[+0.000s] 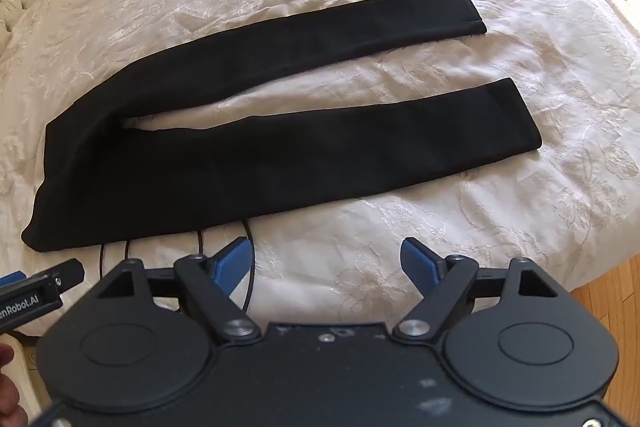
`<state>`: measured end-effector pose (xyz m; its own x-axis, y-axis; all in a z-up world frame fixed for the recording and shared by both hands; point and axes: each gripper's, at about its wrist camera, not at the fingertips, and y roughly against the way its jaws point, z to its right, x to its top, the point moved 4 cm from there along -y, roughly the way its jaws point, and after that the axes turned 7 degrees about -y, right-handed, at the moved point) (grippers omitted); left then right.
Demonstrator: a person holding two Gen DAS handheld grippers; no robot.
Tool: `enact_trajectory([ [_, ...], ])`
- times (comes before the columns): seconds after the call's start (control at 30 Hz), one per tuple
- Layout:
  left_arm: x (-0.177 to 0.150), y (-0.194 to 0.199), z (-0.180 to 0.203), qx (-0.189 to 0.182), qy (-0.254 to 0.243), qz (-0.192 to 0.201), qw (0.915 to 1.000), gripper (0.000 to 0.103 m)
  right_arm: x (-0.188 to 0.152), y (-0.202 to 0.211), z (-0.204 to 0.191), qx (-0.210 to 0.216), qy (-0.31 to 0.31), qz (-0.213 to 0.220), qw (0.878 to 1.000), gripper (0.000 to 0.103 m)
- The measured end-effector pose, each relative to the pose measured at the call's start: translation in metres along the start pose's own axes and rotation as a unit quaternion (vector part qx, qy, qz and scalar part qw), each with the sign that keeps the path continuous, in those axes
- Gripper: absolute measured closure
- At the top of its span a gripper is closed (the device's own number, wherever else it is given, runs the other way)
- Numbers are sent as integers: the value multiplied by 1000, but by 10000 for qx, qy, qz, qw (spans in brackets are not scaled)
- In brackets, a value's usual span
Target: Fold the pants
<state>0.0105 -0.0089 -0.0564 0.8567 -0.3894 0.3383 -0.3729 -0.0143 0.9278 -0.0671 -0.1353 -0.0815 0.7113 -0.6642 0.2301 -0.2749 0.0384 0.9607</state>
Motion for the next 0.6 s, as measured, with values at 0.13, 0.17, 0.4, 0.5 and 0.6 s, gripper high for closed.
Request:
enact_trajectory([
  [0.13,1,-4,-2,-21,4,-86,10000,10,-1,-1,-1,-44,40,15,10000,17],
  [0.17,1,-4,-2,-30,11,-97,9999,10,-2,-1,-1,-56,56,17,10000,17],
  [0.4,3,-5,-1,-49,47,-155,9999,10,-1,-2,-4,-60,182,26,9998,15],
  [0.5,4,-5,-1,-64,60,-160,9998,10,1,-3,-5,-46,239,43,9997,14],
  [0.6,4,-5,0,-81,65,-147,9998,11,2,-3,-6,-8,237,66,9997,13],
])
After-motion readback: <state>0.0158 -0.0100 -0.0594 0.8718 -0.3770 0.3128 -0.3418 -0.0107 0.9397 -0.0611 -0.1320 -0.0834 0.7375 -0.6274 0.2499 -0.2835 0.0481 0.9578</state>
